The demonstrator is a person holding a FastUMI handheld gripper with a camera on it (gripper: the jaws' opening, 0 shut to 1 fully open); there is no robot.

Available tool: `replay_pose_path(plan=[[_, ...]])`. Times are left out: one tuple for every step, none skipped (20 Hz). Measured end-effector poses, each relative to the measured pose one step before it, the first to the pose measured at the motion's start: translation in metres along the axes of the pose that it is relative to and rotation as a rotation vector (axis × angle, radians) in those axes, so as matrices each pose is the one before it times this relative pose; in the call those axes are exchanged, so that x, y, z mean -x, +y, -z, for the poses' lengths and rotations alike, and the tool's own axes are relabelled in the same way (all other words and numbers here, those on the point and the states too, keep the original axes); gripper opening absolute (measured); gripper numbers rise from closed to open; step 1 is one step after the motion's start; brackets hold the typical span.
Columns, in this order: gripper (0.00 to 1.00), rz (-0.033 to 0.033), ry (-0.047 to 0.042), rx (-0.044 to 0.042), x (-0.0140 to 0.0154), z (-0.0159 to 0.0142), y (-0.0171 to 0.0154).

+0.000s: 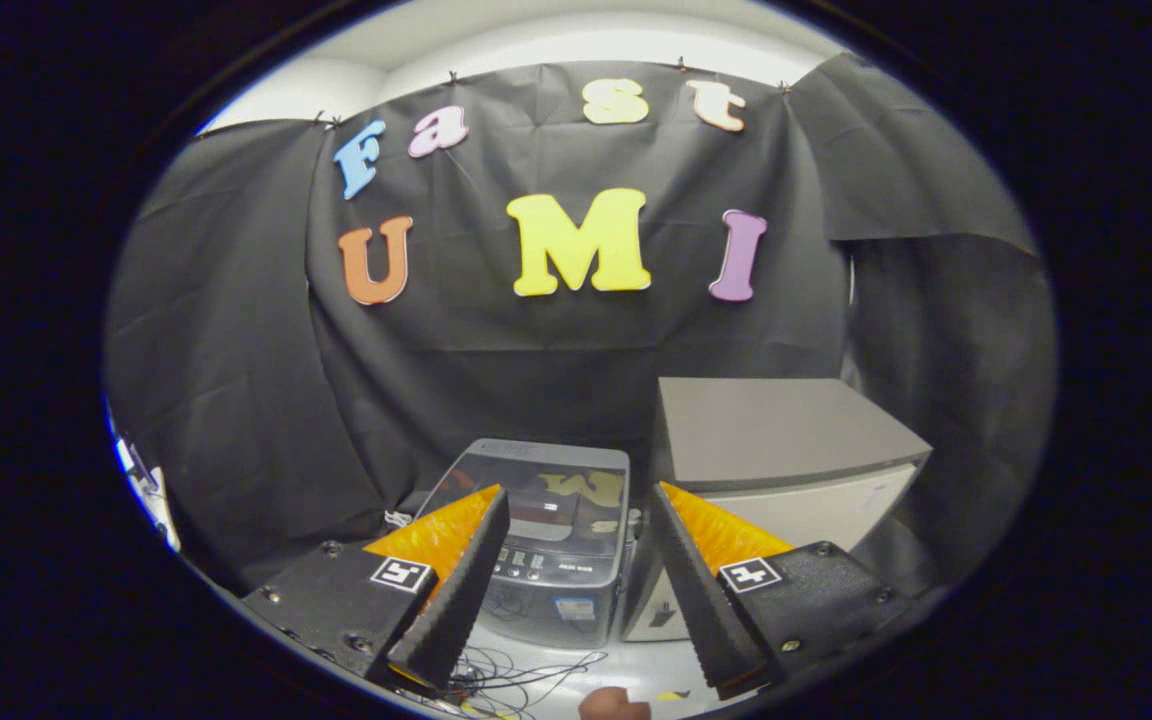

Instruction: Put the clothes into the washing machine and then close the washing machine lid.

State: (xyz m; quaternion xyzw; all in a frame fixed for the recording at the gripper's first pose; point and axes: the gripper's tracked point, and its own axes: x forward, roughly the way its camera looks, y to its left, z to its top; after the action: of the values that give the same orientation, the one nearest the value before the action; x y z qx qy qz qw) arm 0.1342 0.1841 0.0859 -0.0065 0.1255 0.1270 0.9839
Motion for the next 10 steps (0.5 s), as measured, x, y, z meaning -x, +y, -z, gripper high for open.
replay_pose_path(plan=[[0.9,0.01596,-0.01959,-0.00265,0.01634,0.0005,-0.00685],[0.9,0.00541,-0.01676,-0.00791,0.01723,0.00513,-0.00937],[0.9,0.00094,-0.00895,-0.00731,0.01149,0.00399,-0.00467],[0.9,-0.00103,-0.0031,-0.0072,0.00864,0.00813,-0.00423],[0.9,0.00242,-0.00393,-0.01492,0.00666,0.0037,-0.00448],[0.9,-0.00812,-0.00211,-0.0153,0.00491,0.00418,-0.00216],[0.9,-0.00476,-0.00147,-0.01298,0.00305,0.00349,-0.00277],[0.91,-0.00055,0.00413,-0.0103,0.00255,0.0034,-0.00377],[0.91,0.00022,0.00129,-0.00299,0.00174,0.00486,-0.00302],[0.91,0.00611,-0.01102,0.00165,0.00175,0.00009,-0.00454]])
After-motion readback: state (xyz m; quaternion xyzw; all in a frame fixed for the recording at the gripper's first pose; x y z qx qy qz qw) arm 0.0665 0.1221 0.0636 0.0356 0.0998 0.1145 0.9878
